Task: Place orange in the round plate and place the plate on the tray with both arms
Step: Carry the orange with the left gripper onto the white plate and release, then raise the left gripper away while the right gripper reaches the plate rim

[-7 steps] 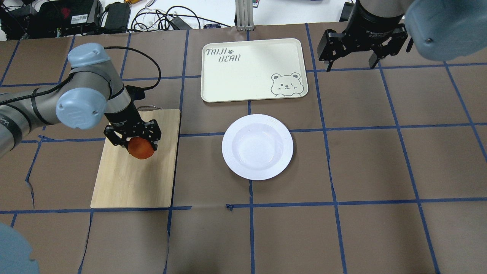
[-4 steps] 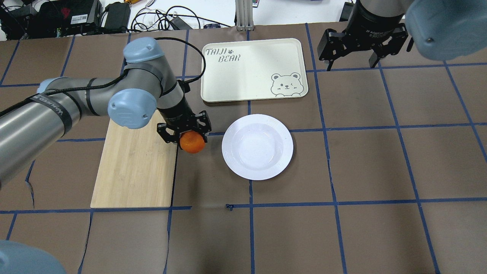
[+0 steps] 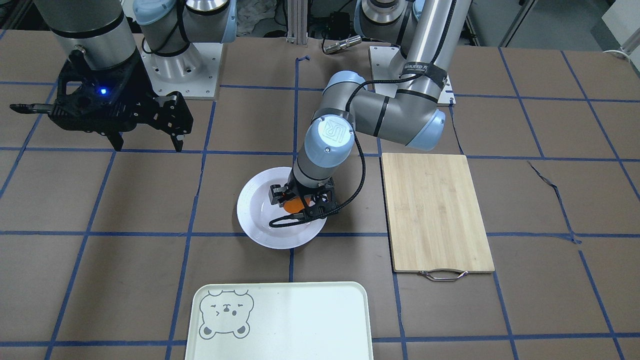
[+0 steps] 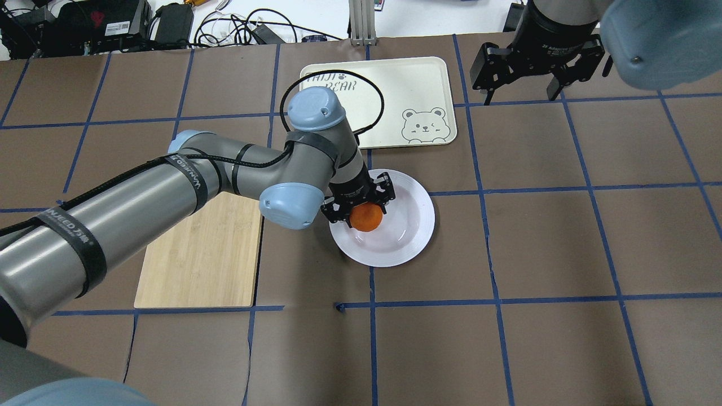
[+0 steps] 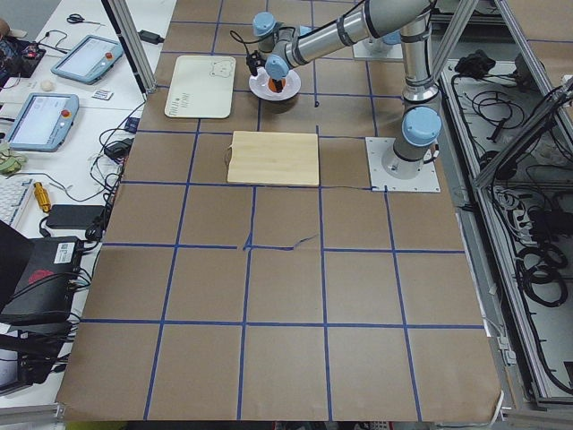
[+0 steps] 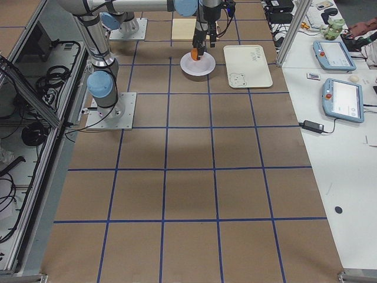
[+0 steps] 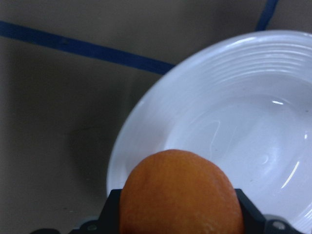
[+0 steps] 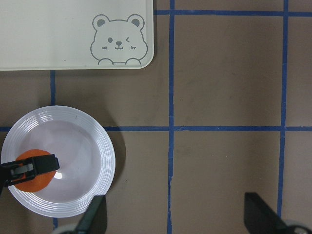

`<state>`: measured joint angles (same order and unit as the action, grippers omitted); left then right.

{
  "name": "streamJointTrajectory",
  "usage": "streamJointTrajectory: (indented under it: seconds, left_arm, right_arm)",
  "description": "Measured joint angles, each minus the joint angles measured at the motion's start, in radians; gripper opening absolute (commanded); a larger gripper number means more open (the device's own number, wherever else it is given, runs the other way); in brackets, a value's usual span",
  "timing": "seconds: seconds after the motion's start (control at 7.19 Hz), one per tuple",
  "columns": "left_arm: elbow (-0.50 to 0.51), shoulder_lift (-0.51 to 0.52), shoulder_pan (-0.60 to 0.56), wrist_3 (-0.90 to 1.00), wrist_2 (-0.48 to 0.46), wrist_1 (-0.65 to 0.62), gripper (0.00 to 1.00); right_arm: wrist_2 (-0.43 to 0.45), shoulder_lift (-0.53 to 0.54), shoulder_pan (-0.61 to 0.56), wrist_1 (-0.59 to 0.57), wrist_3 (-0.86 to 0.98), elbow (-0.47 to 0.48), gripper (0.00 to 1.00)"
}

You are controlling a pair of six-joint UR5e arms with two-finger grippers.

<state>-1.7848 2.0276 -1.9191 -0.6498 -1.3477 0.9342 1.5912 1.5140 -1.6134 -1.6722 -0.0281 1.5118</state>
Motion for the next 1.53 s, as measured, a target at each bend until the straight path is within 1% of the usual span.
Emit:
streamJointTrajectory:
  seconds: [0.14, 0.42, 0.56, 0.7, 0.83, 1.11, 1.25, 1.53]
  left_arm:
    - [0.0, 0.022, -0.016, -0.023, -0.001, -0.043, 0.99]
    - [0.002, 0.036, -0.025, -0.024, -0.008, -0.066, 1.0]
    - [0.019, 0.024, -0.02, -0.018, -0.008, -0.057, 1.0]
    - [0.058, 0.005, -0.005, -0.013, -0.008, 0.002, 1.0]
    - [0.115, -0.022, 0.024, 0.003, -0.007, 0.12, 1.0]
    - [0.19, -0.102, 0.103, 0.156, -0.015, 0.351, 1.0]
    - [0.202, -0.15, 0.141, 0.233, -0.033, 0.414, 1.0]
    - [0.199, -0.251, 0.188, 0.316, -0.125, 0.482, 1.0]
  right_arm:
    - [0.0, 0.0, 0.0, 0.0, 0.0, 0.0, 1.0]
    - [0.0, 0.0, 0.0, 0.0, -0.001, 0.001, 1.0]
    - [-0.003, -0.002, 0.001, -0.002, -0.004, 0.001, 1.0]
    - [-0.01, -0.004, 0.001, -0.003, -0.006, 0.0, 1.0]
    - [-0.02, -0.007, 0.001, -0.006, -0.007, 0.0, 1.0]
    - [-0.07, -0.024, -0.001, -0.018, -0.008, 0.009, 1.0]
    - [-0.101, -0.047, -0.001, -0.048, -0.011, 0.033, 1.0]
    - [-0.143, -0.087, 0.0, -0.16, -0.023, 0.096, 1.0]
